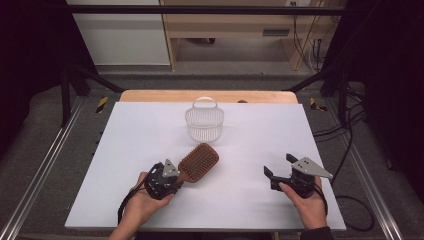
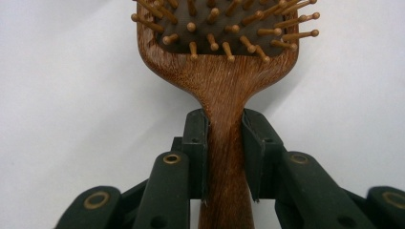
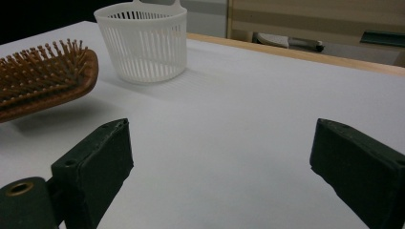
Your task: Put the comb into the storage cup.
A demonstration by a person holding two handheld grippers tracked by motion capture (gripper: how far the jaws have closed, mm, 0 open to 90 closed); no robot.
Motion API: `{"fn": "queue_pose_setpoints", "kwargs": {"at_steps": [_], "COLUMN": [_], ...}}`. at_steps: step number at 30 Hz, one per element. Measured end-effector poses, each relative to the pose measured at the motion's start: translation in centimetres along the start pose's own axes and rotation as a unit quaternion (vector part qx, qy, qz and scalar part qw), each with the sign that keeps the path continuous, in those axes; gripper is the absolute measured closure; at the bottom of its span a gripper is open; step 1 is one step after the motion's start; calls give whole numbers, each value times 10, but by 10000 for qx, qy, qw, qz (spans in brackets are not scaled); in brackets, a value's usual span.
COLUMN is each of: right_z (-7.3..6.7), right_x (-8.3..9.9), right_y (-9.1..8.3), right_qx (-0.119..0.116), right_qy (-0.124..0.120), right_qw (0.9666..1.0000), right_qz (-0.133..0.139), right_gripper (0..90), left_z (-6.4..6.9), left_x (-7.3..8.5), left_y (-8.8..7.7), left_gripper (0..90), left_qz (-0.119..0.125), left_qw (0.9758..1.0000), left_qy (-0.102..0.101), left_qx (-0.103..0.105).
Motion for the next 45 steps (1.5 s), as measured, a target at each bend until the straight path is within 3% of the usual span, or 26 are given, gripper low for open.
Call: {"fn": "queue_pose_setpoints", "kwargs": {"at_steps": [3, 5, 9, 13, 17, 18, 20, 21, 24, 26, 28, 30, 31, 33, 35, 36, 45], "right_z": [-1, -4, -16, -29, -49, -49, -62, -62, -81, -84, -99, -102, -111, -114, -121, -126, -130], "right_x": [-1, -3, -10, -17, -31, -31, -36, -36, -41, -42, -49, -51, -55, -56, -58, -58, -64], "right_y": [0, 1, 4, 8, 17, 17, 29, 29, 43, 46, 58, 60, 66, 68, 73, 76, 79], "right_qx": [-48, -102, -485, -676, -1086, -1086, -1382, -1382, -1700, -1773, -2029, -2083, -2227, -2285, -2434, -2589, -2757], "right_qy": [41, 80, 472, 406, 445, 445, 516, 516, 531, 545, 624, 621, 652, 665, 696, 758, 883], "right_qw": [10000, 9999, 9975, 9966, 9927, 9927, 9889, 9889, 9840, 9826, 9772, 9761, 9727, 9713, 9674, 9629, 9572], "right_qz": [36, 63, 192, 218, 262, 262, 196, 196, 74, 55, 49, 45, 35, 42, -4, -68, -32], "right_gripper": [73, 72, 69, 69, 69, 69, 70, 70, 69, 69, 70, 70, 72, 73, 73, 75, 90], "left_z": [-2, -4, -6, -6, -4, -4, 0, 0, 5, 7, 10, 11, 12, 14, 16, 17, 21], "left_x": [-1, -3, -3, -3, -4, -4, -5, -5, -8, -8, -8, -7, -7, -7, -8, -8, -10], "left_y": [-2, -5, -9, -11, -13, -13, -11, -11, -11, -12, -14, -15, -16, -17, -18, -19, -20], "left_gripper": [727, 727, 727, 727, 727, 727, 727, 727, 727, 728, 727, 728, 727, 727, 727, 727, 728], "left_qz": [138, 299, 621, 769, 962, 962, 941, 941, 1053, 1084, 1177, 1216, 1239, 1257, 1259, 1266, 1403], "left_qw": [9999, 9994, 9975, 9966, 9948, 9948, 9947, 9947, 9937, 9935, 9927, 9922, 9920, 9917, 9915, 9915, 9897], "left_qy": [-22, -57, -66, -108, -177, -177, -96, -96, -32, -18, -38, -36, -26, 42, 95, 106, 149], "left_qx": [-29, -159, -345, -291, -267, -267, -391, -391, -375, -332, -271, -278, -237, -249, -305, -273, -237]}}
Point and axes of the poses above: each handheld gripper's, and its own axes: y roughly forward along the jaws, x roughly out of its underside, z roughly to its right, the point moved 5 cm from there along y, roughly forward along the jaws, and after that the axes turned 8 degrees about -z, right-handed, at the moved point
